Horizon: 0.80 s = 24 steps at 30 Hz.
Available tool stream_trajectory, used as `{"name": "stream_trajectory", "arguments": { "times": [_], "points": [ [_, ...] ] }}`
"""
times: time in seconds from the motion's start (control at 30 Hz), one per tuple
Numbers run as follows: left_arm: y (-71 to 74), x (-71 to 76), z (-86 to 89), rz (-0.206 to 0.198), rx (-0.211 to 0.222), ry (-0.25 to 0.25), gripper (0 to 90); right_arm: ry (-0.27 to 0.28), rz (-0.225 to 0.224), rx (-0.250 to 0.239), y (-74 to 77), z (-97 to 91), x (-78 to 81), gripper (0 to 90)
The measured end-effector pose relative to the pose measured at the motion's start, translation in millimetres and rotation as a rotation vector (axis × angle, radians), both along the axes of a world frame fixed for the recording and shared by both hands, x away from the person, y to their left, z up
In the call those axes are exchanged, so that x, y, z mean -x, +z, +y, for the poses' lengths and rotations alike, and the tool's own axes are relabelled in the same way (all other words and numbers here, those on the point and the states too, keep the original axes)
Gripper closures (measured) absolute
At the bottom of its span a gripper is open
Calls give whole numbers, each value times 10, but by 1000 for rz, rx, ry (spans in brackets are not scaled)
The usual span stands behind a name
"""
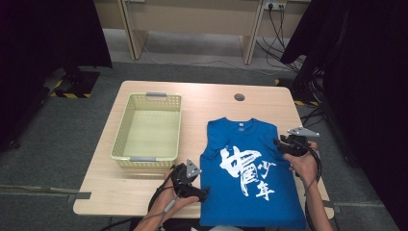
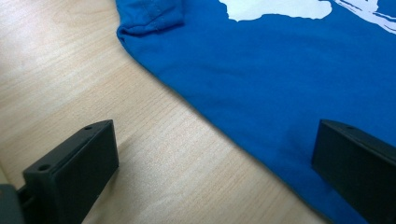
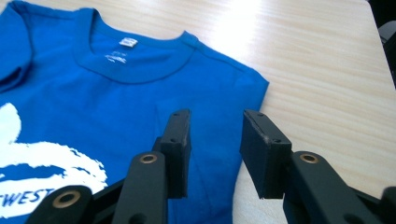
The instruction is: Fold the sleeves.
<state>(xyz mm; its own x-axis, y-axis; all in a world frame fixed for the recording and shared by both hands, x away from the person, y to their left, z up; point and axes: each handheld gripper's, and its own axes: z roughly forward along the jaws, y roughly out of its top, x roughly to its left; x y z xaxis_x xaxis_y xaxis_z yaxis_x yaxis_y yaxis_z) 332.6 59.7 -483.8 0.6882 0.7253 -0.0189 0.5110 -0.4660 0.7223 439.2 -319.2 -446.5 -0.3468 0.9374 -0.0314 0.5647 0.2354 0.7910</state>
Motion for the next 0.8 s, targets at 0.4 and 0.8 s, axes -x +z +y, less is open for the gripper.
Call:
{"name": "stream_trajectory", "arguments": {
  "times": [0.4,0.8],
  "points": [
    [0,0,0,0,0,0,0,-20,32,36,-149,-124,108,604],
    [1,-4,-1,0,-2,-1,0,-11,24,67,-147,-151,301,517]
  ]
}}
